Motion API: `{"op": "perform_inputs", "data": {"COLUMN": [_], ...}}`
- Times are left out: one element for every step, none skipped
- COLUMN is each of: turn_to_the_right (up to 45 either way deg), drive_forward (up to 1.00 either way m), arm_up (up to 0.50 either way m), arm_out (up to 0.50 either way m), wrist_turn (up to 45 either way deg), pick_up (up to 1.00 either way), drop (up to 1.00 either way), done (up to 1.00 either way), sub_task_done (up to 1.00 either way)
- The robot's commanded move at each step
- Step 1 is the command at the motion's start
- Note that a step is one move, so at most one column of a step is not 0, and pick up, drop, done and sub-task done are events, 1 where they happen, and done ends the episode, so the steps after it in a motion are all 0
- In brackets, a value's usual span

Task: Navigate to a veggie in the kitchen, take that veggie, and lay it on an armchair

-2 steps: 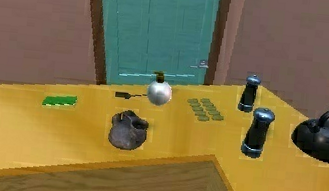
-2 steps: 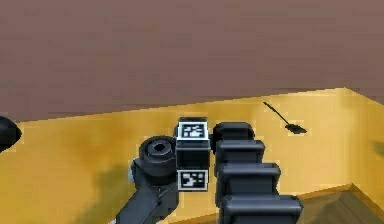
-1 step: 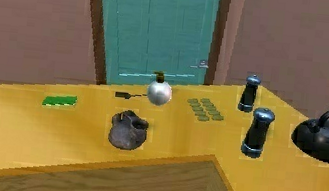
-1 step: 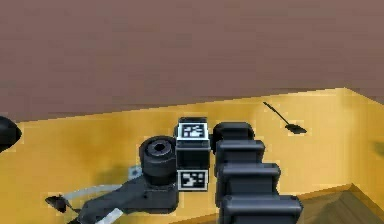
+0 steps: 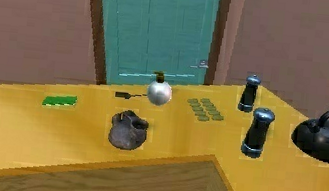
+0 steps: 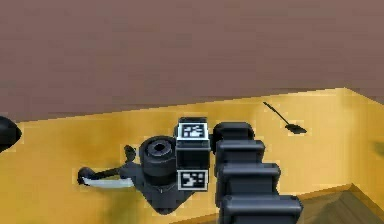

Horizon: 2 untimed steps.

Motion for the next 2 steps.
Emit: {"op": "perform_inputs", "data": {"turn_to_the_right": [0.0, 0.0], "drive_forward": [0.0, 0.0], "arm_up": [0.0, -0.12], "arm_out": [0.0, 0.0], "wrist_turn": [24.0, 0.0], "pick_up": [0.0, 0.0], "drop": [0.0, 0.0], "done": [0.0, 0.0], "sub_task_done": [0.0, 0.0]}}
